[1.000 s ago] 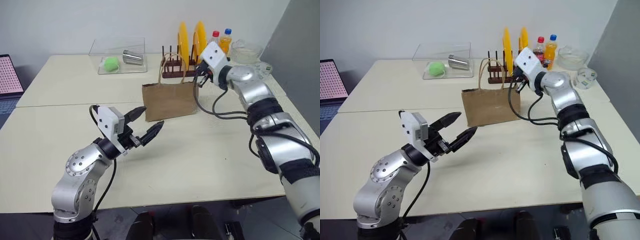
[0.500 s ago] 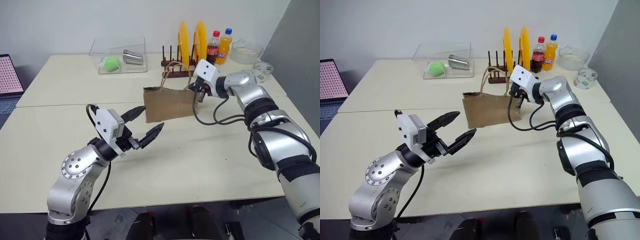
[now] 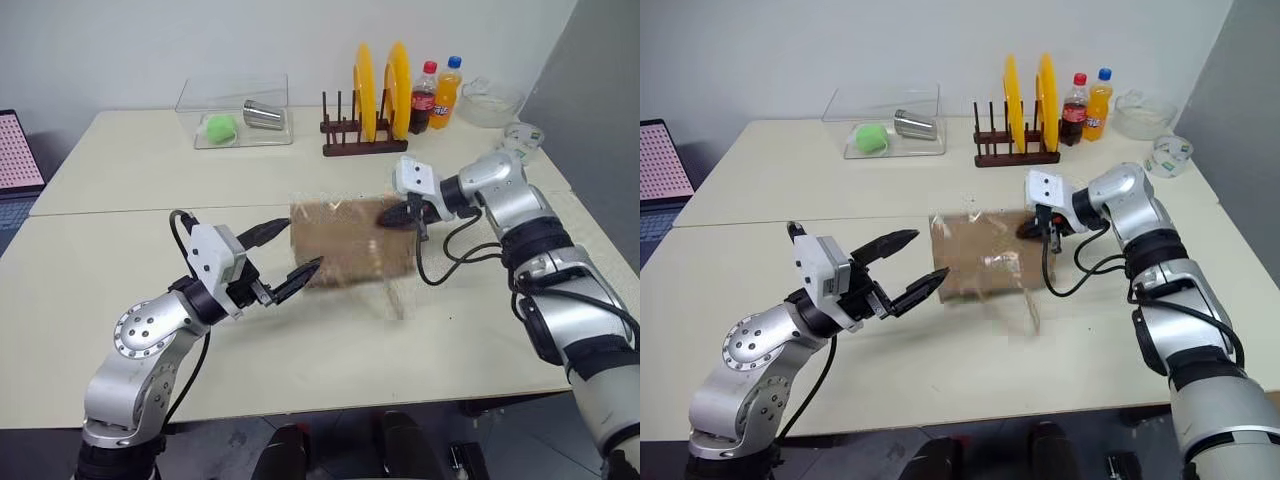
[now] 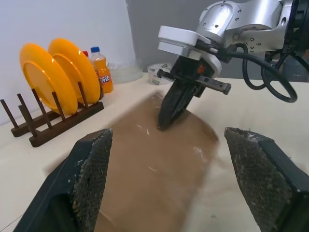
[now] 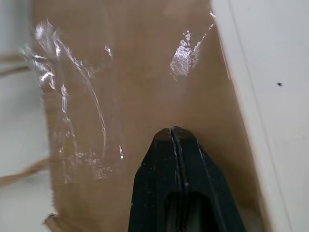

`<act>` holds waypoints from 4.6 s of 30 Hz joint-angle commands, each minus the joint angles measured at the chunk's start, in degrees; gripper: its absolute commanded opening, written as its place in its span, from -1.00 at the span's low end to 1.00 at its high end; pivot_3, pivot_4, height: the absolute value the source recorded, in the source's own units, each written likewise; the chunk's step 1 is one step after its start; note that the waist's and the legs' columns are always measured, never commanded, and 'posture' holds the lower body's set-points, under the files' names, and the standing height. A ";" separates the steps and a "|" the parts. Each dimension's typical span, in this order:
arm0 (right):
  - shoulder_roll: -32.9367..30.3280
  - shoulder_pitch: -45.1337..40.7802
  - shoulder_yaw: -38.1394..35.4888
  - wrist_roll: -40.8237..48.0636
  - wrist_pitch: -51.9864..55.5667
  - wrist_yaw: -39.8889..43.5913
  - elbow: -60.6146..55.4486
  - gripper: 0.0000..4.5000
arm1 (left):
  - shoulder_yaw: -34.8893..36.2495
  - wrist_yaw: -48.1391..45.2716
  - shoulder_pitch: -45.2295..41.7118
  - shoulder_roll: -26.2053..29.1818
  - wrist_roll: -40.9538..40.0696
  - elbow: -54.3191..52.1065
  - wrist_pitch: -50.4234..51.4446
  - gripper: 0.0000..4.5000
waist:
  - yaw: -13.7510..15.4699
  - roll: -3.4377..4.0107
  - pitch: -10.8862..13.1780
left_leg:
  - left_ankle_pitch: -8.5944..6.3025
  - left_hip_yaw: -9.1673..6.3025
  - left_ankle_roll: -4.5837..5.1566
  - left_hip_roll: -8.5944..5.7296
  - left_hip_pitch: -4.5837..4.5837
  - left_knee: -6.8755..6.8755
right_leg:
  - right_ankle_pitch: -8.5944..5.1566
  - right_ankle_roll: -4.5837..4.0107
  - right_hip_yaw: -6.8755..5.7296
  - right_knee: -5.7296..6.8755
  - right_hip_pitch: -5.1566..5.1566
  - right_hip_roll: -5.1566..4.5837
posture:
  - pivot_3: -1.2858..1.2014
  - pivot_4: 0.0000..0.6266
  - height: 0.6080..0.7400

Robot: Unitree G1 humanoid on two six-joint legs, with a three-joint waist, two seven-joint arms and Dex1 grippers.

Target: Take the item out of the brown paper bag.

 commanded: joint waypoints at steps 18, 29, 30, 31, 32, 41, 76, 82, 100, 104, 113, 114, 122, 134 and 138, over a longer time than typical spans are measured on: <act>-6.49 36.72 -21.17 18.14 33.02 -22.23 -72.95 -0.29 | -5.47 -16.28 -14.93 9.07 6.49 18.11 -16.05 1.00 | 2.53 0.00 0.00 | 0.00 -0.19 0.00 -0.01 -0.16 -0.07 | 0.00 0.00 -0.21 -0.26 0.02 -0.02 | 0.03 -0.52 1.00; -7.76 65.73 -25.73 27.69 48.66 -33.47 -101.42 0.95 | -16.24 -32.09 -27.17 8.67 15.95 38.95 -45.62 1.00 | 2.80 0.02 -0.01 | -0.01 -0.11 0.02 -0.02 -0.14 -0.06 | 0.00 0.01 -0.18 -0.34 0.07 -0.02 | 0.03 -0.52 1.00; -7.72 67.26 -26.25 28.30 49.51 -34.51 -102.85 0.95 | -17.28 -32.82 -27.86 8.23 16.39 40.08 -47.15 1.00 | 2.85 0.02 -0.01 | -0.01 -0.12 0.02 -0.02 -0.14 -0.05 | 0.00 0.01 -0.18 -0.33 0.08 -0.01 | 0.03 -0.52 1.00; -7.75 68.25 -26.57 28.95 50.31 -35.47 -103.94 0.95 | -18.18 -33.59 -28.26 7.82 16.55 40.84 -48.38 1.00 | 2.85 0.02 -0.01 | -0.01 -0.14 0.02 -0.02 -0.14 -0.05 | 0.00 0.01 -0.20 -0.33 0.10 -0.01 | 0.03 -0.52 1.00; -7.82 69.06 -26.81 29.60 51.05 -36.26 -104.92 0.95 | -19.03 -34.17 -28.45 7.40 16.79 41.29 -49.32 1.00 | 2.79 0.02 -0.02 | -0.01 -0.13 0.02 -0.02 -0.13 -0.03 | 0.00 0.01 -0.20 -0.33 0.13 -0.01 | 0.03 -0.52 1.00; -11.95 76.14 -29.24 38.08 52.52 -42.84 -108.87 0.95 | -24.45 -30.82 -26.88 2.79 23.54 45.30 -59.75 1.00 | 2.81 0.02 -0.02 | -0.01 -0.25 0.03 0.00 0.06 -0.05 | 0.00 0.03 -0.29 -0.52 0.47 0.03 | 0.03 -0.52 1.00; -32.23 94.13 -15.42 50.10 21.98 -76.98 -108.87 0.97 | -29.19 -17.45 -32.86 -9.94 26.80 55.60 -59.18 -0.77 | 2.95 0.00 -0.04 | -0.04 -0.37 0.07 -0.03 0.63 -0.08 | -0.06 0.14 -0.37 -0.73 1.16 0.03 | 0.03 -0.52 1.00; -29.58 90.84 -11.53 46.68 24.30 -78.64 -108.87 0.97 | -25.90 -16.40 -35.89 -10.76 23.92 52.49 -48.43 -0.99 | 2.95 -0.01 -0.04 | -0.04 -0.38 0.07 -0.04 0.63 -0.08 | -0.14 0.27 -0.37 -0.73 1.17 0.03 | 0.03 -0.52 1.00; -15.73 63.13 6.17 29.04 44.62 -72.04 -94.67 0.21 | -24.59 -17.09 -38.19 -9.91 24.71 51.48 -47.86 -1.00 | 2.98 -0.01 -0.03 | -0.04 -0.43 0.07 -0.05 0.64 -0.09 | -0.03 0.09 -0.38 -0.75 1.15 0.03 | 0.03 -0.52 1.00; -13.80 60.49 7.88 25.44 46.37 -70.57 -92.96 -0.43 | -23.99 -16.77 -39.30 -9.59 24.91 52.48 -48.01 -1.00 | 2.90 -0.01 -0.03 | -0.04 -0.43 0.07 -0.04 0.64 -0.10 | -0.03 0.09 -0.39 -0.75 1.13 0.04 | 0.03 -0.52 1.00; -10.86 58.75 11.65 19.53 48.83 -66.06 -89.81 -0.98 | -20.23 -12.89 -48.63 -11.48 24.17 63.47 -44.98 -1.00 | 2.93 -0.01 -0.03 | -0.04 -0.45 0.07 -0.06 0.62 -0.10 | -0.04 0.11 -0.42 -0.74 1.12 0.04 | 0.03 -0.52 1.00; -10.09 58.99 11.62 19.43 49.04 -65.84 -89.36 -0.98 | -19.69 -12.51 -49.95 -11.81 23.93 64.92 -44.46 -1.00 | 2.92 -0.02 -0.03 | -0.04 -0.46 0.07 -0.06 0.61 -0.09 | -0.04 0.11 -0.42 -0.75 1.12 0.04 | 0.03 -0.52 1.00; -6.62 59.61 13.79 15.09 48.41 -63.63 -84.05 -0.98 | -15.81 -10.08 -63.21 -13.27 23.95 81.63 -44.97 -1.00 | 2.77 -0.05 -0.01 | -0.04 -0.46 0.07 -0.07 0.54 -0.10 | -0.11 0.23 -0.44 -0.73 1.00 0.04 | 0.03 -0.52 1.00; -0.67 59.68 7.49 12.77 45.29 -63.78 -85.49 -0.91 | -11.57 -13.93 -69.33 -14.03 22.22 89.02 -47.69 -1.00 | 2.68 -0.05 -0.01 | -0.03 -0.49 0.06 -0.06 0.52 -0.10 | -0.12 0.24 -0.44 -0.69 0.97 0.05 | 0.03 -0.52 1.00; 2.19 58.57 3.89 12.82 45.88 -64.58 -87.90 -0.45 | -10.97 -17.80 -67.33 -13.96 20.39 86.09 -47.33 -1.00 | 2.69 -0.05 -0.01 | -0.03 -0.49 0.06 -0.07 0.48 -0.10 | -0.10 0.21 -0.43 -0.70 0.96 0.05 | 0.03 -0.52 1.00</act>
